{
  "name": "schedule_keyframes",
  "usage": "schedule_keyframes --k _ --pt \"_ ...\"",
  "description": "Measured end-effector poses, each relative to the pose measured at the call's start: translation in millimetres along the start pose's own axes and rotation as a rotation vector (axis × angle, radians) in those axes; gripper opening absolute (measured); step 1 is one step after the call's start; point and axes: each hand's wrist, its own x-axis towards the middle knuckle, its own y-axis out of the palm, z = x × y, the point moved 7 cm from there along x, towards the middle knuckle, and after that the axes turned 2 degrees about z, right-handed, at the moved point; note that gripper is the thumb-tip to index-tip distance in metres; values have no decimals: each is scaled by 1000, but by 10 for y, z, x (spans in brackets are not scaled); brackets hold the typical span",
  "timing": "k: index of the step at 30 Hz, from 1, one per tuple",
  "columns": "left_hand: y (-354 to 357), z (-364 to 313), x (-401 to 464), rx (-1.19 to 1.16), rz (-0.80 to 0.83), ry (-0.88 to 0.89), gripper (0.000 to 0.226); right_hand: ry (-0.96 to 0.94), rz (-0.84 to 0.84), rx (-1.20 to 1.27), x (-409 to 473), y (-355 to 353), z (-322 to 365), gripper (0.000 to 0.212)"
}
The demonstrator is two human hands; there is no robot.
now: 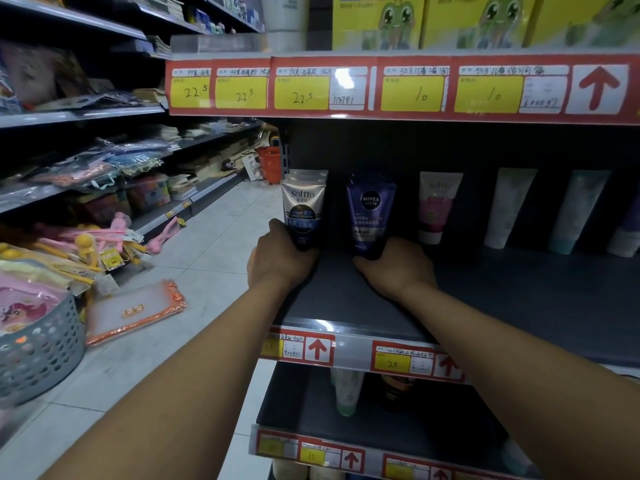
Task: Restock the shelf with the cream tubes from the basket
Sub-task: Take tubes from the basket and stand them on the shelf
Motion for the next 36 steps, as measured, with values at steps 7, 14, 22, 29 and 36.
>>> schedule_keyframes --k 7,14,22,29,36 --pt "46 31 41 -4 28 -1 70 -5 53 -59 44 34 7 45" --pt "17 7 -6 36 44 -8 80 -81 169 -3 -18 -7 -40 62" --pt "-201 -109 -361 -20 109 -80 67 -120 203 79 -452 -228 -83 74" --pt "-333 -482 -1010 2 92 48 48 -210 201 20 -922 -472 -65 64" --pt "-311 -899 -1670 83 128 173 50 -172 106 -52 -1395 -845 -262 54"
